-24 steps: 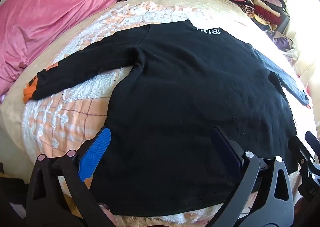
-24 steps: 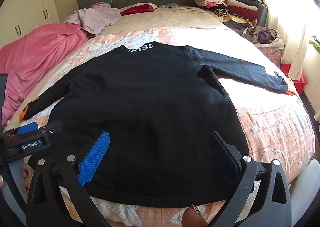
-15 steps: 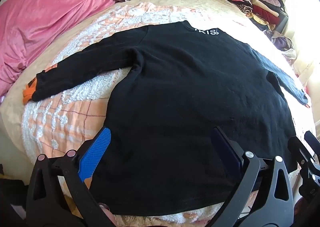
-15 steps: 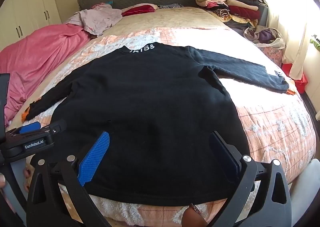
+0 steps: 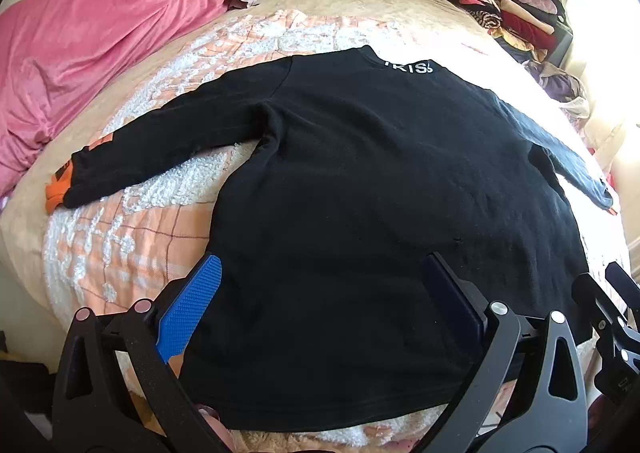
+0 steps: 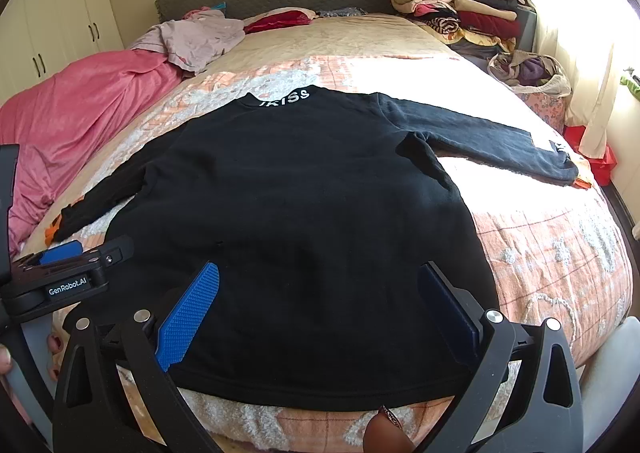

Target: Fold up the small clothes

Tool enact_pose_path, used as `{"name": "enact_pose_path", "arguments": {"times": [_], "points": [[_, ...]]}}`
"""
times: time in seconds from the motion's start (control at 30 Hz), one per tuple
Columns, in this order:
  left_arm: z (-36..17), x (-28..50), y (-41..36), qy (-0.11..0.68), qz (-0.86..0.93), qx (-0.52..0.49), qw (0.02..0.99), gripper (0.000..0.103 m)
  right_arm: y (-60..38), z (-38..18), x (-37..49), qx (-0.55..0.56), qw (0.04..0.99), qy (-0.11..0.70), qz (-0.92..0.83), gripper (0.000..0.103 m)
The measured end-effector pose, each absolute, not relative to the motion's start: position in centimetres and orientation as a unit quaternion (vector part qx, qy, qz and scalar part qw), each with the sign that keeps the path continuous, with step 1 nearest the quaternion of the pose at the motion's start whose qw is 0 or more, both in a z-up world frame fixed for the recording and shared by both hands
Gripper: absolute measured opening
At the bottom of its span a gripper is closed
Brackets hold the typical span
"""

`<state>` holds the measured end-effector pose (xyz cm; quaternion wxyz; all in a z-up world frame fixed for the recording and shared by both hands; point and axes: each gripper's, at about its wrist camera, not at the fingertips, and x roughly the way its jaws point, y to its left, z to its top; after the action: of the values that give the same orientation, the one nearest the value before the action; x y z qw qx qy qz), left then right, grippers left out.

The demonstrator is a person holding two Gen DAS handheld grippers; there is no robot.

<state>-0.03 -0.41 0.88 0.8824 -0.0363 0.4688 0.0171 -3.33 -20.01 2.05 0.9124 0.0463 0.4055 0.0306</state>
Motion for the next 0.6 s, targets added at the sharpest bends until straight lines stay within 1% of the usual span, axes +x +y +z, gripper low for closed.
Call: {"name": "enact_pose_path", "arguments": {"times": [0.6], "points": [[0.80, -0.19, -0.35, 0.465, 0.015, -0.035, 0.884, 0.094, -19.97, 2.07, -3.41, 0.048, 0.913, 0.404, 0.030, 0.099]]}}
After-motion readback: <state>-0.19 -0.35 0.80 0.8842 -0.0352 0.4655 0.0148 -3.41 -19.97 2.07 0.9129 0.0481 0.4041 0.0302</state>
